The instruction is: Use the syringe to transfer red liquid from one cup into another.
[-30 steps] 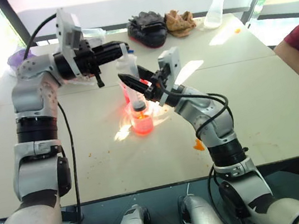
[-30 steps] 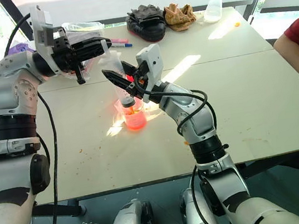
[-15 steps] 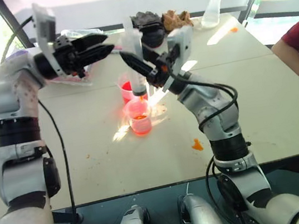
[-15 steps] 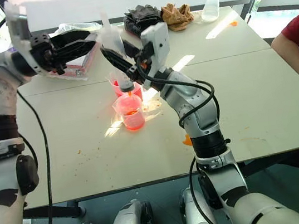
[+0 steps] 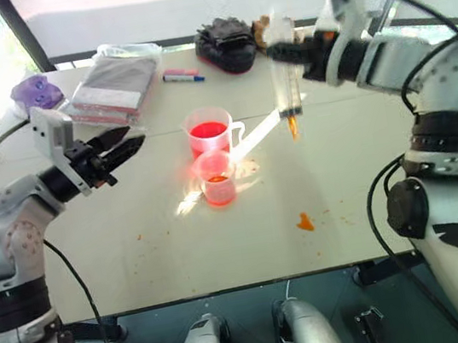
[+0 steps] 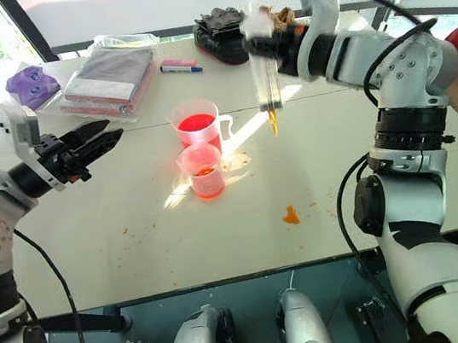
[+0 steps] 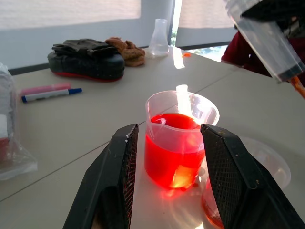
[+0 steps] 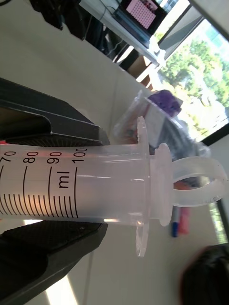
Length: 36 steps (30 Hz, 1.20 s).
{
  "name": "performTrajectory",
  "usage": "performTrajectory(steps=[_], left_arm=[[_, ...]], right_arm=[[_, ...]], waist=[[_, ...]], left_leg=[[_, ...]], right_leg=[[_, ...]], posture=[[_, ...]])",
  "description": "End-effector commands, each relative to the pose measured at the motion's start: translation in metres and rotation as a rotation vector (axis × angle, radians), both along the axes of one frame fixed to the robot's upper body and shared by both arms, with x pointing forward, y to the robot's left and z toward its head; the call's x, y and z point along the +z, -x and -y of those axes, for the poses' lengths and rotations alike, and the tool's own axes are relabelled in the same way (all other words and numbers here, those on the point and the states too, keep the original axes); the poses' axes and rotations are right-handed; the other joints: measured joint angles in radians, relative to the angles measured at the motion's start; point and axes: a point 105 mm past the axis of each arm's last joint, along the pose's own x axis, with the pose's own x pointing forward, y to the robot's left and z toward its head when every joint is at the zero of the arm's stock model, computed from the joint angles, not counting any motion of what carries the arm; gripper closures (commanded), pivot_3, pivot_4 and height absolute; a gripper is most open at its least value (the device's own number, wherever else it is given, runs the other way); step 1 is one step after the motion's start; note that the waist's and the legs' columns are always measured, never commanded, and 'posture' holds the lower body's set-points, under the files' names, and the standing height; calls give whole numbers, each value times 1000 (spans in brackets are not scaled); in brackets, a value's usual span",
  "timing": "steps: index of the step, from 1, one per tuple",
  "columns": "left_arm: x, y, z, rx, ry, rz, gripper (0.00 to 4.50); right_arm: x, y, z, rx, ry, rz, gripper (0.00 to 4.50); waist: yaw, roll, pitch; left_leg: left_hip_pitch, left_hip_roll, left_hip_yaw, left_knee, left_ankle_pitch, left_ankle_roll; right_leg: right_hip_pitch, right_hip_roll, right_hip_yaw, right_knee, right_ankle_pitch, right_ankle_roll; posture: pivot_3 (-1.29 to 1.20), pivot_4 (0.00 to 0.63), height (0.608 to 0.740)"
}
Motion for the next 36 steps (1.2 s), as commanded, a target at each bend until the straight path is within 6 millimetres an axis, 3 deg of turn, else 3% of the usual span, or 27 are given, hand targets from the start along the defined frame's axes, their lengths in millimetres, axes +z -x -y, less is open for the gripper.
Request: performTrajectory(steps=[1,8,13,16,21,22,26,30,33,36], left_arm=[[1,7,-11,92,5,39,2282],[-28,20,-18,130,-10,-36,2282],[-33,27,-14,86,-22,-64,2282],[-34,27,-12,76,-27,-67,2282],[-35,25,-7,69,-27,-69,2246],[-36,25,-6,67,-28,-70,2246],[-36,24,-5,66,-31,-69,2246],[-31,26,-11,71,-27,-69,2246],[-30,27,-15,71,-25,-74,2246],[-30,28,-19,80,-31,-77,2246]], right_arm=[[-18,5,5,29,43,-122,3060],[-78,4,-5,26,98,-308,3060],[-104,1,-2,-13,136,-374,3060],[-110,0,-1,-18,145,-385,3060],[-118,0,5,-53,180,-387,523],[-118,0,5,-56,193,-375,65],[-105,2,6,-43,211,-292,65],[-57,15,10,57,139,-95,65],[-29,26,22,92,85,88,65],[-26,31,52,12,138,270,65]], waist=[[0,0,0],[4,0,0],[10,0,0],[7,0,0],[6,0,0],[6,0,0],[10,0,-1],[10,0,0],[9,0,0],[10,-1,-1]], left_leg=[[0,0,0,-1,0,0],[-1,1,0,0,0,0],[-3,1,-1,1,0,0],[-4,1,-1,1,0,1],[-4,1,-1,1,0,1],[-3,1,-1,1,0,1],[-3,1,-1,1,0,1],[-6,1,-1,1,0,1],[-6,1,-1,1,-1,1],[-5,1,-2,0,-1,1]], right_leg=[[0,0,0,0,0,0],[0,3,0,-2,0,1],[0,3,0,-5,0,1],[0,3,0,-6,0,1],[0,3,0,-6,0,1],[0,3,0,-6,0,1],[1,3,0,-6,0,1],[-2,3,0,-7,0,1],[-2,3,0,-7,0,1],[-1,3,-1,-8,0,1]], posture=[[0,150,740],[0,150,740],[0,150,740],[0,150,740],[0,150,740],[0,150,740],[0,150,740],[0,150,740],[0,150,740],[0,150,740]])
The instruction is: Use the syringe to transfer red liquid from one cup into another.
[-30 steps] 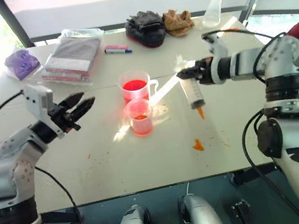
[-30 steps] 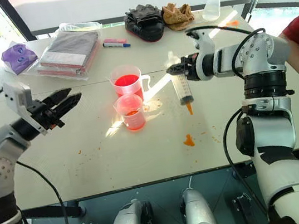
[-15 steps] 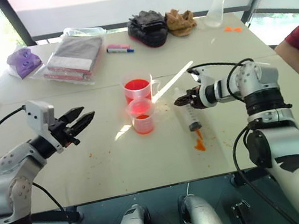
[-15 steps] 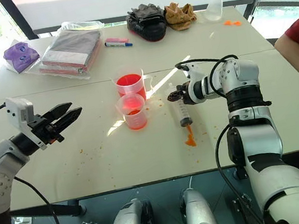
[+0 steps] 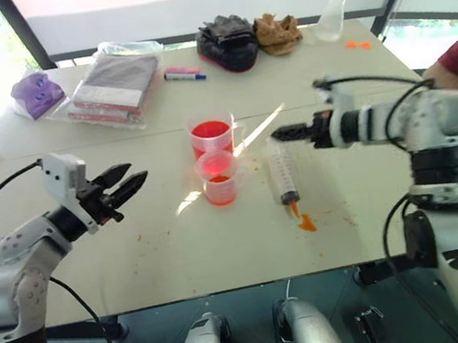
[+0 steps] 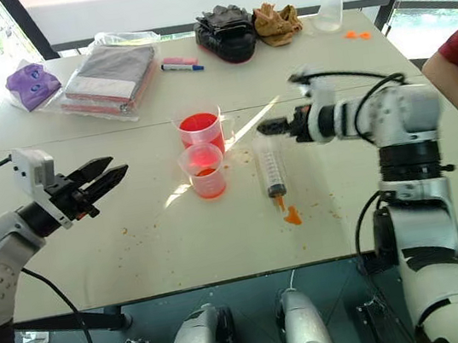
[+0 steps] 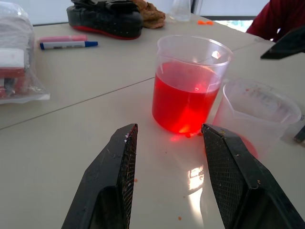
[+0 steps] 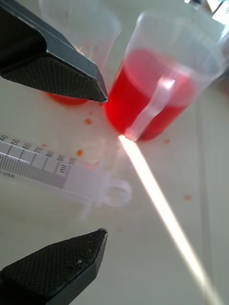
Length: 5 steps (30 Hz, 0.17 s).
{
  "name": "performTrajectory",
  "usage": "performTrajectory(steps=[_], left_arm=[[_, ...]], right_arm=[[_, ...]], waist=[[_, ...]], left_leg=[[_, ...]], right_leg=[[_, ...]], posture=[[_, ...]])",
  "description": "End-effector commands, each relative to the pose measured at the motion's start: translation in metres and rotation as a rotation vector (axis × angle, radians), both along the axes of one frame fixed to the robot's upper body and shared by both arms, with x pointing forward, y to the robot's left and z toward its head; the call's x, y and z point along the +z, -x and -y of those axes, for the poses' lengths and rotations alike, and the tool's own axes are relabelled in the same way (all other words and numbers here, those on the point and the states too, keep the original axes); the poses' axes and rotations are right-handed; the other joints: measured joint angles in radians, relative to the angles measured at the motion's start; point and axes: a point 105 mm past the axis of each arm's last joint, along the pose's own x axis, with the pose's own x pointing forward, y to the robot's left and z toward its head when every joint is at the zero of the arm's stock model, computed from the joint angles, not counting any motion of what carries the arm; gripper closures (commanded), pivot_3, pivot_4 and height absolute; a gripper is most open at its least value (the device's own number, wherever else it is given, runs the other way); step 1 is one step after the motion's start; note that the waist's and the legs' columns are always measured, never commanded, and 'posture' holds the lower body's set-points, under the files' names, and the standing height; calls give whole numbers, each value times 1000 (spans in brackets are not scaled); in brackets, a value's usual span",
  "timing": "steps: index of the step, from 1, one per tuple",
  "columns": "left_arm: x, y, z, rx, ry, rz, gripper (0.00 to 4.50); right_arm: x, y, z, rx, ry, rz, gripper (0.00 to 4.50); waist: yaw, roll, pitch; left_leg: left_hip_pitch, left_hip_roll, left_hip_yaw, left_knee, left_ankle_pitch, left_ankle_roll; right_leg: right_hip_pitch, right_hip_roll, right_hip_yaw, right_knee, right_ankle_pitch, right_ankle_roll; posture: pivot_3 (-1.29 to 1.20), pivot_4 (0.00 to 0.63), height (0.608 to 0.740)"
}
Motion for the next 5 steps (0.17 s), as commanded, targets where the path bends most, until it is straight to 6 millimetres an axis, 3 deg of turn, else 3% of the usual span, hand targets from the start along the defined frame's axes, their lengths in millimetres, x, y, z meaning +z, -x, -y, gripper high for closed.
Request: performTrajectory(steps=[1,3,5], left_arm=[[10,4,-7,13,-8,33,2246],[7,4,-8,19,-5,22,2246],[4,5,-8,21,-5,16,2246]], right_arm=[[8,7,32,-82,65,289,65],[-5,12,50,-149,151,389,65],[-17,15,55,-162,179,412,65]], waist=[[4,-1,-1],[8,-2,-1],[7,-1,0]], left_leg=[[0,0,0,0,0,0],[0,0,-2,0,0,0],[0,-1,0,0,0,0]], right_leg=[[1,0,0,-1,0,0],[2,0,-2,-2,-1,1],[1,-1,-1,-2,-1,1]], posture=[[0,150,740],[0,150,740],[0,150,740]])
